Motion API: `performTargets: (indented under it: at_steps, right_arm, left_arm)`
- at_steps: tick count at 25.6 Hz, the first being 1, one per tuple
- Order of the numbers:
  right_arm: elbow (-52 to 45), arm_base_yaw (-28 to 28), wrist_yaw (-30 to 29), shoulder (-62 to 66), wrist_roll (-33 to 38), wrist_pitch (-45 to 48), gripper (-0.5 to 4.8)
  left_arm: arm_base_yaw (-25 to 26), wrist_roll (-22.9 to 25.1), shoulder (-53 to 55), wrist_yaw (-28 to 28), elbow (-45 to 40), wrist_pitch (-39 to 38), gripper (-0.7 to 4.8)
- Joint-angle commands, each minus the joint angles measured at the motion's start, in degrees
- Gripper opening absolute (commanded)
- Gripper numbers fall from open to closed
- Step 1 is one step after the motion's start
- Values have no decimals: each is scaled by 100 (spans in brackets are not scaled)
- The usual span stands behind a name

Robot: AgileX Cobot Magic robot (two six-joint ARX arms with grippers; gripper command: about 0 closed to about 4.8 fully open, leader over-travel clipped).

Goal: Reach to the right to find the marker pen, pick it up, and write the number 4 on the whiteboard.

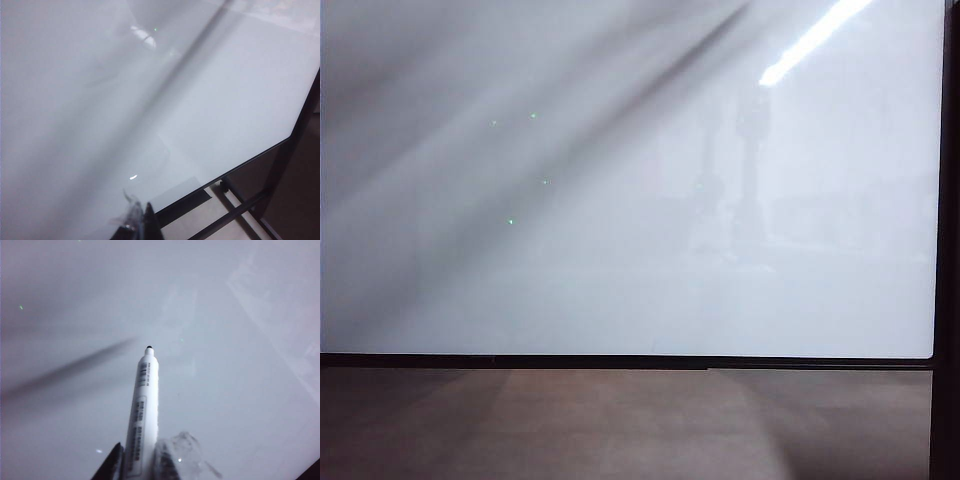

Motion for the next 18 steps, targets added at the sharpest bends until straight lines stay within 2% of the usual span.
performTargets:
  at_steps: [1, 18]
  right_arm:
    - [35, -7, 26, 85, -142, 105, -6]
    - [35, -212, 20, 286, -313, 490, -6]
  left_arm:
    - [4, 24, -52, 24, 33, 201, -5]
    - [7, 24, -66, 17, 31, 197, -5]
